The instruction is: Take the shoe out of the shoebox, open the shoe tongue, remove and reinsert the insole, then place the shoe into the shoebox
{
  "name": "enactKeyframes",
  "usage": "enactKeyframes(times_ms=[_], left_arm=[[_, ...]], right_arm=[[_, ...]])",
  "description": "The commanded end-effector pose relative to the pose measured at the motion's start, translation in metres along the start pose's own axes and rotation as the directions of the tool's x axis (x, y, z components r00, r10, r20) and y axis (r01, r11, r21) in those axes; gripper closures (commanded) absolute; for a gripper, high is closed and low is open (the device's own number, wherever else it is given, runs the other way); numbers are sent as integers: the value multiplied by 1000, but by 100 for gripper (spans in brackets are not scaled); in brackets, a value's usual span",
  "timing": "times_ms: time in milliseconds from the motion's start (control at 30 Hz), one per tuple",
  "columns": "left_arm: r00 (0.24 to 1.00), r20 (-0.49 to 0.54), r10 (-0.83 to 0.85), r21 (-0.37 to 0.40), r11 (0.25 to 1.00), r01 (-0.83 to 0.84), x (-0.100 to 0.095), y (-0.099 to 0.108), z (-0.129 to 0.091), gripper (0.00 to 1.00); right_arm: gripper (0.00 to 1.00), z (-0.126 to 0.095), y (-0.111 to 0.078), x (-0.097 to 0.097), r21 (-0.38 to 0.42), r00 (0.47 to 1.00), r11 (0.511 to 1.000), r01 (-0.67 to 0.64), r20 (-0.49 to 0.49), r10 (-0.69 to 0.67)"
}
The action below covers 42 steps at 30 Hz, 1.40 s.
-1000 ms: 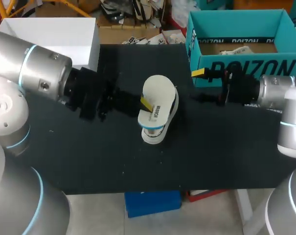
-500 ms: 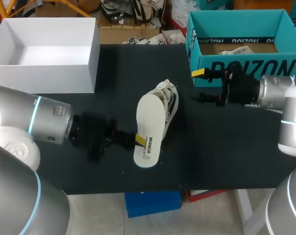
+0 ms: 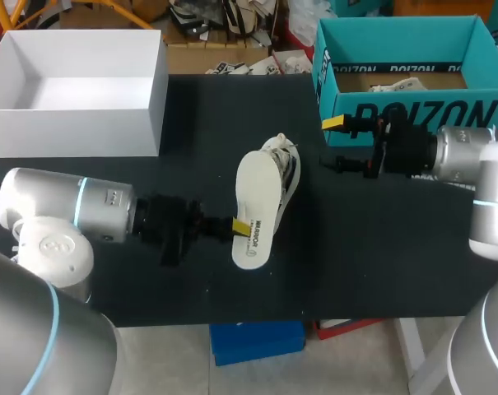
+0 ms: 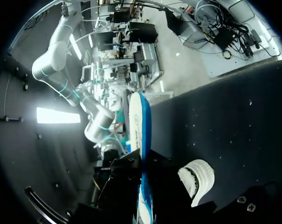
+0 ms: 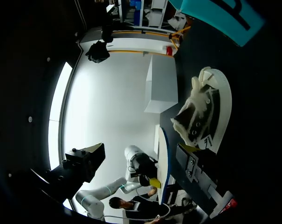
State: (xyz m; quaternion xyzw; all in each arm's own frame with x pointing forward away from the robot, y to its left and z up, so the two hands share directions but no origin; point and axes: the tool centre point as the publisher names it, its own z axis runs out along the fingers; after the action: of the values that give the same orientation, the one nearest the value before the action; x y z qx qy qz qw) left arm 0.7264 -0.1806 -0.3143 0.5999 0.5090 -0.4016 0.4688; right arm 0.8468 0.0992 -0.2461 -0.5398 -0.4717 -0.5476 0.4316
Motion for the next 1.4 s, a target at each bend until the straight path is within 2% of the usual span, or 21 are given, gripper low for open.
enactKeyframes(times_ms=[33,367,1167,1400], left_arm=[[1000,12,5,33,999,-6,1,39,17,100],[999,7,40,25,999,-40,-16,67,24,100],[1000,4,27,24,999,-27,-19,62,23,100],[1000,4,27,24,999,-27,-19,62,23,100]], right_arm=[[0,1,-1,-1,-2,1000,1000,0,0,0],[0,1,-1,-1,-2,1000,1000,0,0,0],[0,1,-1,-1,-2,1000,1000,0,0,0],[0,18,-1,-10,79,999,997,16,45,-20]])
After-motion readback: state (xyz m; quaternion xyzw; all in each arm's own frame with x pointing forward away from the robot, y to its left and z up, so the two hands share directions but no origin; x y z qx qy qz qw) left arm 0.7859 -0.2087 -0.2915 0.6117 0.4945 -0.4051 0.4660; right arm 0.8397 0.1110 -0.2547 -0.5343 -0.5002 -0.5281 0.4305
